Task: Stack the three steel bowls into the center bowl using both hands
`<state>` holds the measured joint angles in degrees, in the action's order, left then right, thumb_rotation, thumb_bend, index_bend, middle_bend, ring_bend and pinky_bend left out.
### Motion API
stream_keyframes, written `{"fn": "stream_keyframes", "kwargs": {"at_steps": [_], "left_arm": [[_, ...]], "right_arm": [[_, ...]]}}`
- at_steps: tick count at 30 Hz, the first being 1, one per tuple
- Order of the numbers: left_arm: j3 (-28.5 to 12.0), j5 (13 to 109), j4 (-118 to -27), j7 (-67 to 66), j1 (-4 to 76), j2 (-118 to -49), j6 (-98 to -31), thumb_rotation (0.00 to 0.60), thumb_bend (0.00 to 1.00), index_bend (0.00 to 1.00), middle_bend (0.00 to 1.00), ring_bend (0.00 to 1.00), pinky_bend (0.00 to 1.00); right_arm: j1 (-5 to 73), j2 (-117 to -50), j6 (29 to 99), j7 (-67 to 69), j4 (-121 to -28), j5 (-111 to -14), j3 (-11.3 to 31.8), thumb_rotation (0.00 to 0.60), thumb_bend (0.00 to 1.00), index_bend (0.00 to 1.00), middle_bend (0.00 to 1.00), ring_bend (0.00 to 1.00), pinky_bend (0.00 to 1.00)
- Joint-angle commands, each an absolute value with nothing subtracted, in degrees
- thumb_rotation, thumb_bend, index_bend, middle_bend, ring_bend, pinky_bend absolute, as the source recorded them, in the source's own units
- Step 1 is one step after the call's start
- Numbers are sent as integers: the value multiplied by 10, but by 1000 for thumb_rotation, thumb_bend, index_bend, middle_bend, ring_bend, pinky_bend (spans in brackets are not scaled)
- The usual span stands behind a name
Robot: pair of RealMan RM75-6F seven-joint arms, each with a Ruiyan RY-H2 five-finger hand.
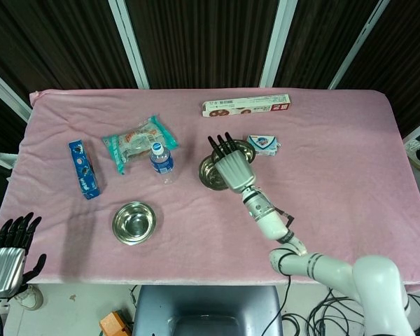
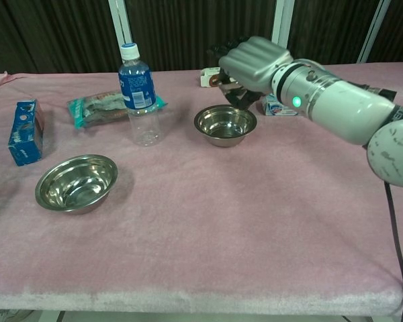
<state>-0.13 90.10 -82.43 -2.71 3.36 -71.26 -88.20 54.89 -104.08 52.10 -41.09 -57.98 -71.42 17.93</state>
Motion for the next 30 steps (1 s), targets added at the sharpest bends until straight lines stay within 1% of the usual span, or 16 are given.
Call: {"fn": "stream_keyframes", "kwargs": {"at_steps": [1, 4, 9, 10, 12, 14, 17, 21, 26, 30], "left_arm": [[0, 903, -825, -27, 33, -713, -883, 600, 363, 0, 0, 0, 0], [1, 905, -825, -26, 33, -713, -885, 600, 364, 0, 0, 0, 0], [2, 907, -824, -25, 32, -713, -887, 600, 363, 0, 0, 0, 0], [2, 908, -824, -25, 32, -713, -887, 600, 363, 0, 0, 0, 0], [3, 909, -824, -22, 31, -712, -889, 600, 364, 0, 0, 0, 0], [3, 911, -822, -20, 30, -712, -891, 600, 364, 0, 0, 0, 0], [4, 912, -822, -21, 30, -712, -892, 600, 364, 0, 0, 0, 0], [6, 914, -823, -30, 32, -715, -887, 600, 364, 0, 0, 0, 0], [6, 909, -825, -45, 39, -720, -870, 600, 364, 0, 0, 0, 0], [6, 905, -828, -55, 48, -724, -850, 600, 363, 0, 0, 0, 0]], "right_arm": [[557, -1059, 513, -396, -563, -710, 171, 600, 643, 683, 34, 0, 0], [564, -1074, 509, -379, -548, -709, 168, 600, 630, 668, 34, 0, 0], [569, -1085, 512, -365, -539, -720, 156, 600, 603, 611, 36, 0, 0], [568, -1083, 515, -364, -542, -723, 153, 600, 599, 596, 36, 0, 0], [560, -1072, 525, -364, -557, -731, 144, 600, 592, 533, 38, 0, 0], [546, -1050, 540, -362, -585, -741, 132, 600, 581, 454, 38, 0, 0], [519, -1006, 562, -355, -639, -757, 110, 600, 559, 388, 29, 0, 0], [478, -935, 587, -363, -720, -765, 82, 600, 540, 310, 1, 0, 0], [419, -837, 633, -361, -817, -781, 45, 600, 493, 200, 0, 0, 0], [381, -780, 658, -341, -865, -785, 23, 600, 471, 154, 0, 0, 0]]}}
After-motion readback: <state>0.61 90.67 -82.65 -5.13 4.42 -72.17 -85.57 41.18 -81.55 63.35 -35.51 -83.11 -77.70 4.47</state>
